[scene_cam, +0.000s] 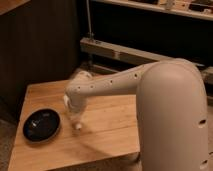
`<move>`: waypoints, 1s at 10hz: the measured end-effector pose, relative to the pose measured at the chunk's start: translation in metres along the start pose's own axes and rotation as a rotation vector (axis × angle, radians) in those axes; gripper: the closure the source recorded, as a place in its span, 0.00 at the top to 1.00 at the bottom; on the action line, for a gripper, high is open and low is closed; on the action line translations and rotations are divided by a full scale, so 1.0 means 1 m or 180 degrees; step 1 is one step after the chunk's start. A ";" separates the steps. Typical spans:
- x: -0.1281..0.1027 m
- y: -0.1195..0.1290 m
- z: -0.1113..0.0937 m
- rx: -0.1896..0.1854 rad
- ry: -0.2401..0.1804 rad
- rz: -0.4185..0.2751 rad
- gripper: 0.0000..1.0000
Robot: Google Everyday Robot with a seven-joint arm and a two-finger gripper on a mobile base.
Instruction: Place the bottle in the ceramic bowl
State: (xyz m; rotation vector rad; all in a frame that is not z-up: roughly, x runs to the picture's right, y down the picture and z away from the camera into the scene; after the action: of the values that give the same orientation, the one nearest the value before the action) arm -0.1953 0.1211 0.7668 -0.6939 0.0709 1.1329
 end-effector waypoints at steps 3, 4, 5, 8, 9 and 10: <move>-0.039 0.089 -0.023 -0.0660 -0.0132 -0.0597 0.10; -0.044 0.106 -0.027 -0.0810 -0.0143 -0.0715 0.10; -0.046 0.125 -0.029 -0.0994 -0.0137 -0.0813 0.10; -0.040 0.136 -0.016 -0.1592 0.0009 -0.0849 0.29; -0.039 0.126 -0.004 -0.1709 0.0075 -0.0865 0.39; -0.036 0.116 0.012 -0.1763 0.0172 -0.0895 0.51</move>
State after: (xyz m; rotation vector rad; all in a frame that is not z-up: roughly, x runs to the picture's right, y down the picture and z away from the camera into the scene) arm -0.3131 0.1260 0.7359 -1.1860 -0.2979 0.8619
